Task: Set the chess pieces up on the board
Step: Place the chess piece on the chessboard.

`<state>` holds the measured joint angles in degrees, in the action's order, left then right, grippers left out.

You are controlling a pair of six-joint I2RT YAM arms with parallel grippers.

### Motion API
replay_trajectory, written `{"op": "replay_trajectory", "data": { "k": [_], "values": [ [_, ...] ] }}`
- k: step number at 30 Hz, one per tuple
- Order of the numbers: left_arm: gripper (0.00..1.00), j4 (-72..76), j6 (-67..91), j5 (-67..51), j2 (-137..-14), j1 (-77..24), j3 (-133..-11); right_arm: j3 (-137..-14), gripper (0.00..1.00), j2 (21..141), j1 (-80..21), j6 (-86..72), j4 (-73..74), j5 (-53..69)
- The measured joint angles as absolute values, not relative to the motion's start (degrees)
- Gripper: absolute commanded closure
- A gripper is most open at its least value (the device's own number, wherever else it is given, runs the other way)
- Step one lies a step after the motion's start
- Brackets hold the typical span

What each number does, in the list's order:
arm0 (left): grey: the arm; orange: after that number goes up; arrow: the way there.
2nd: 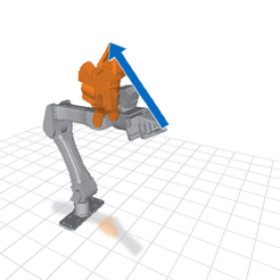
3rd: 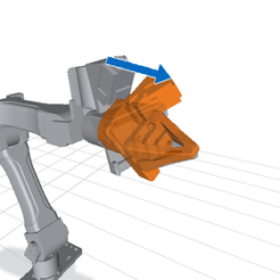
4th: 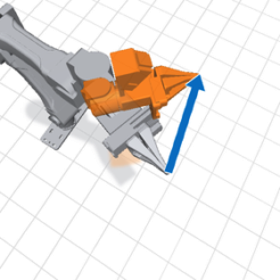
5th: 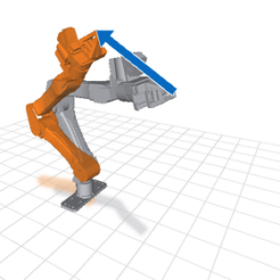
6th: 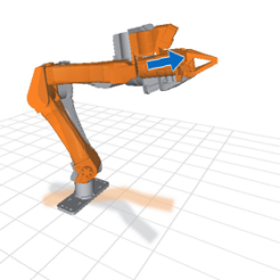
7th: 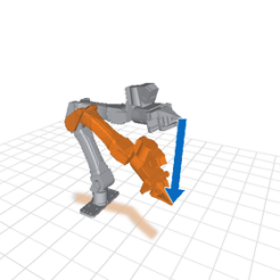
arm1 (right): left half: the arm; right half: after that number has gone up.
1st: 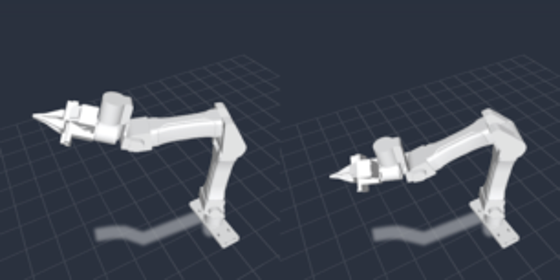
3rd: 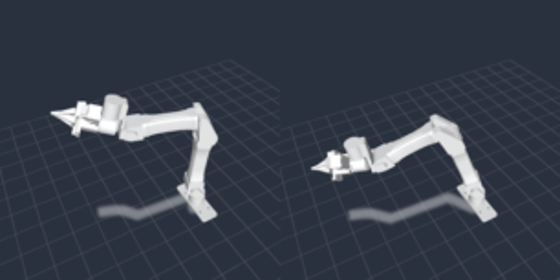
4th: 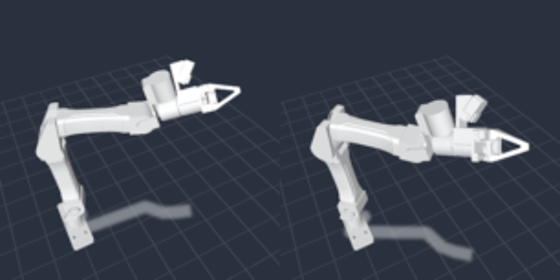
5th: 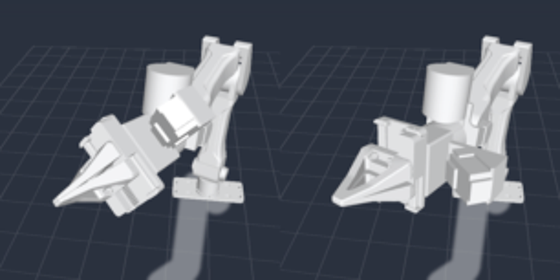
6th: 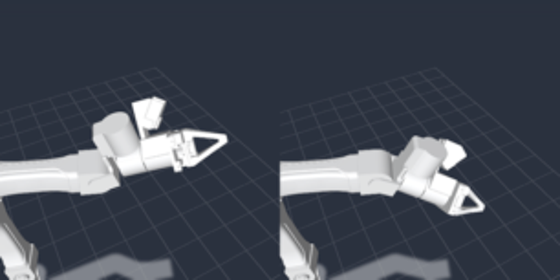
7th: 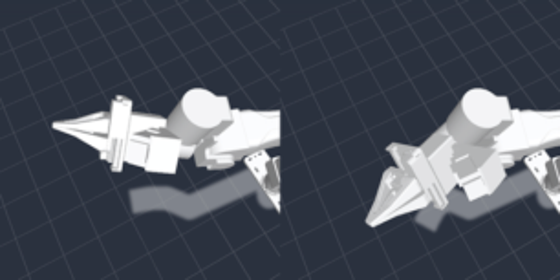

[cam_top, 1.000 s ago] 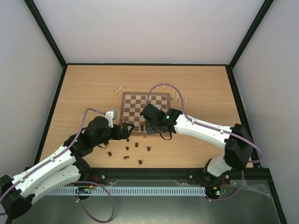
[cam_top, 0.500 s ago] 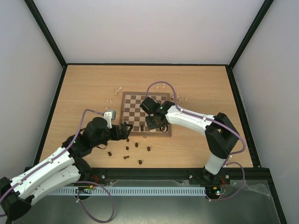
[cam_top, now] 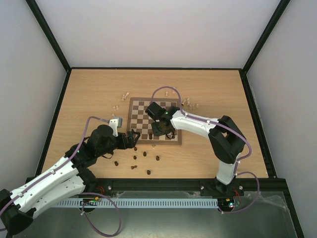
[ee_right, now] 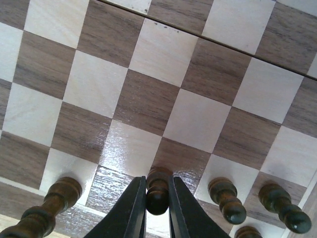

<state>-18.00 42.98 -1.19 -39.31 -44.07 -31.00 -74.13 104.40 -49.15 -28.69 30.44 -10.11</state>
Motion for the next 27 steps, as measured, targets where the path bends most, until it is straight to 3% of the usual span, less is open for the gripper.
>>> {"op": "replay_trajectory", "data": {
  "k": [12, 23, 27],
  "values": [
    [0.01, -18.39, 42.96, -0.99, -39.13, -44.07, -31.0, -74.13, 0.83, 104.84, -47.62, -28.42, 30.02, -10.17],
    [0.01, -18.39, 42.98, -0.95, -39.16, -44.07, -31.0, -74.13, 0.52, 104.12, -47.59, -28.29, 29.71, -9.47],
    [0.01, -18.59, 42.96, -0.34, -39.2, -44.07, -31.0, -74.13, 0.48, 99.66, -47.99, -28.25, 29.69, -8.91]
  ]
}}
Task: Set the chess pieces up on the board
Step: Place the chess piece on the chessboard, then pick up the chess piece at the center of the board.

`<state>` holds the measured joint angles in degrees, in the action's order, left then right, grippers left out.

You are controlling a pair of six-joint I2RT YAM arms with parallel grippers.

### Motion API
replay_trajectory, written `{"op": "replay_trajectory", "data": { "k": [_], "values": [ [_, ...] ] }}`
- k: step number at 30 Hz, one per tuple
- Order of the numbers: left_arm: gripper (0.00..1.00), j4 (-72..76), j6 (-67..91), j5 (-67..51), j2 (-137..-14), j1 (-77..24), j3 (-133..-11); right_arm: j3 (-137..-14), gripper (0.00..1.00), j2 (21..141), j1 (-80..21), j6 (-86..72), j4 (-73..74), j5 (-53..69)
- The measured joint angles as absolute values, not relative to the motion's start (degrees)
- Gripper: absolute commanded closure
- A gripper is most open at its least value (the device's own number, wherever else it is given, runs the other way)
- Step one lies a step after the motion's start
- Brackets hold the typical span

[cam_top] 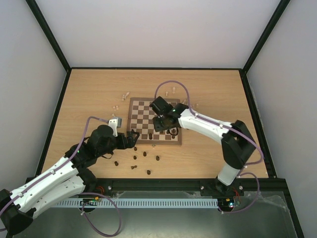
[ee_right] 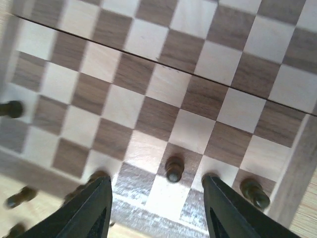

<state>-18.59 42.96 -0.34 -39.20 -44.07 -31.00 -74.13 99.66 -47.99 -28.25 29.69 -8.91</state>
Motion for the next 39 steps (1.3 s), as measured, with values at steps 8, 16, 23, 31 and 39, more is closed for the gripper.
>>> {"op": "replay_trajectory", "data": {
  "k": [8, 16, 23, 31, 39],
  "values": [
    [0.01, -21.87, 42.78, 1.1, -41.47, -42.09, -31.66, -70.04, 0.45, 87.64, -53.08, -29.15, 29.63, -8.97],
    [0.01, -29.43, 42.81, 0.51, -49.28, -42.24, -37.87, -58.02, 0.42, 78.02, -54.06, -31.05, 29.71, -7.88],
    [0.01, -35.03, 42.7, 4.93, -54.98, -43.75, -44.71, -53.23, 0.41, 73.12, -54.06, -31.07, 28.12, -7.68],
    [0.24, -35.07, 46.22, 8.32, -65.67, -50.54, -42.96, -49.25, 0.41, 70.81, -54.06, -30.79, 27.05, -6.87],
    [0.51, -33.26, 49.5, 10.46, -72.12, -53.71, -42.61, -48.53, 0.41, 67.64, -54.06, -30.48, 26.72, -6.87]
  ]
}}
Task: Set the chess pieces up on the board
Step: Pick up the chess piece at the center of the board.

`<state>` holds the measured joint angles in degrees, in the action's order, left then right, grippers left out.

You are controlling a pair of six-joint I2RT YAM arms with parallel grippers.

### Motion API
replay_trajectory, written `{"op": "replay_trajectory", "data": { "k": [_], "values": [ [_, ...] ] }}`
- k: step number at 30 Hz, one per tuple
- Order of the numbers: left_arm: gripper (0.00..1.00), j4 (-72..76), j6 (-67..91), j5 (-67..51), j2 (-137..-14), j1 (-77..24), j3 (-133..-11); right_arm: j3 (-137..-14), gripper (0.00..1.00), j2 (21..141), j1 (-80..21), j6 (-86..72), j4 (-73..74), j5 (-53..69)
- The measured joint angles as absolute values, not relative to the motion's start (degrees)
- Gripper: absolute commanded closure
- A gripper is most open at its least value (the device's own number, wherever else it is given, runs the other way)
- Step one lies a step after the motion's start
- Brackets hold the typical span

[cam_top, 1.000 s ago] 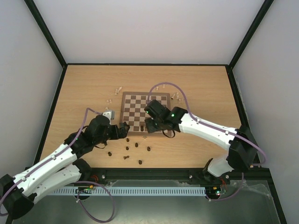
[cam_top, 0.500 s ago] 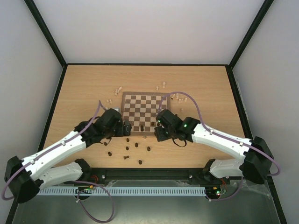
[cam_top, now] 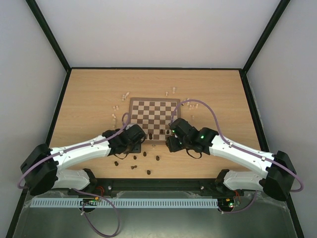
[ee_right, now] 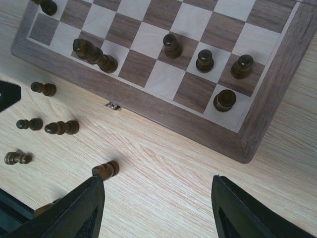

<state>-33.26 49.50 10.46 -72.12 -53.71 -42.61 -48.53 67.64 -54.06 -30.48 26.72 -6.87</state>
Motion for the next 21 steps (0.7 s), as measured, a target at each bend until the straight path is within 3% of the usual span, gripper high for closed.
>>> {"op": "replay_trajectory", "data": {
  "k": [4, 15, 21],
  "values": [
    [0.65, -31.64, 49.74, 11.03, -74.17, -53.71, -42.61, -47.92, 0.41, 67.48, -54.06, -30.39, 26.65, -6.87],
    [0.59, -28.56, 49.78, 12.23, -78.83, -53.71, -42.19, -47.81, 0.41, 67.51, -54.06, -30.39, 26.68, -7.79],
    [0.61, -27.53, 49.69, 12.78, -79.5, -53.58, -41.39, -47.81, 0.41, 67.51, -54.06, -30.39, 26.65, -8.03]
  ]
}}
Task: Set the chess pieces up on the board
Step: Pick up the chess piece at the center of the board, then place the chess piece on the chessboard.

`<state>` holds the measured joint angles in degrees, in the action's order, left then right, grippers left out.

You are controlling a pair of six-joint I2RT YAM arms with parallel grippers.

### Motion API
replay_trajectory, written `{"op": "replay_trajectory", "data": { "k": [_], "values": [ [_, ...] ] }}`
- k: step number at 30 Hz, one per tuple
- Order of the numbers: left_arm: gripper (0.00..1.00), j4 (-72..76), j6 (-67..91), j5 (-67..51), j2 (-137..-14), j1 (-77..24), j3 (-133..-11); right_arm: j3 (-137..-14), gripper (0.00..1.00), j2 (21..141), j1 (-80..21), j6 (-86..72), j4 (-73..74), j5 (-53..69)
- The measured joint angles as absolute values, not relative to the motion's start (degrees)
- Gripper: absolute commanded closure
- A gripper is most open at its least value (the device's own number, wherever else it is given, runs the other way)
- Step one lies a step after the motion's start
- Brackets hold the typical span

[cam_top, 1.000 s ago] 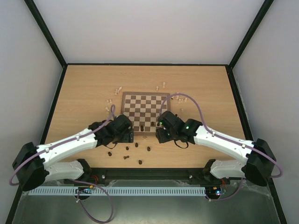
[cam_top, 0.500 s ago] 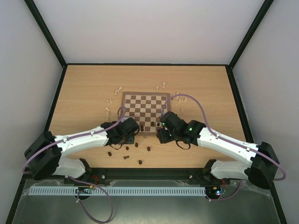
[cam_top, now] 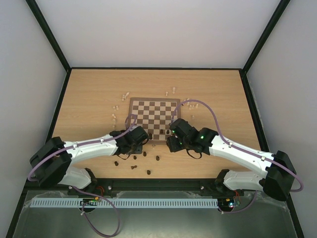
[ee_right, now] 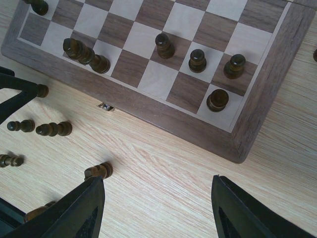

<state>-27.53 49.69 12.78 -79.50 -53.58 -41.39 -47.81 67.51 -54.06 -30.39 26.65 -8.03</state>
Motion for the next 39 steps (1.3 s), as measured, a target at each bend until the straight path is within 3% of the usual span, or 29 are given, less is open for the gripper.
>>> {"op": "replay_trajectory", "data": {
  "k": [10, 19, 39],
  "values": [
    [0.74, -26.94, 49.17, 12.64, -81.76, -53.34, -40.42, -47.81, 0.41, 67.53, -54.06, -30.35, 26.68, -8.25],
    [0.93, -25.93, 48.21, 12.62, -82.61, -53.34, -40.45, -47.79, 0.41, 67.57, -54.06, -30.15, 26.65, -8.45],
    [0.92, -32.97, 41.6, 13.93, -87.59, -51.33, -57.08, -47.79, 0.4, 67.13, -52.88, -30.15, 26.68, -9.08]
  ]
}}
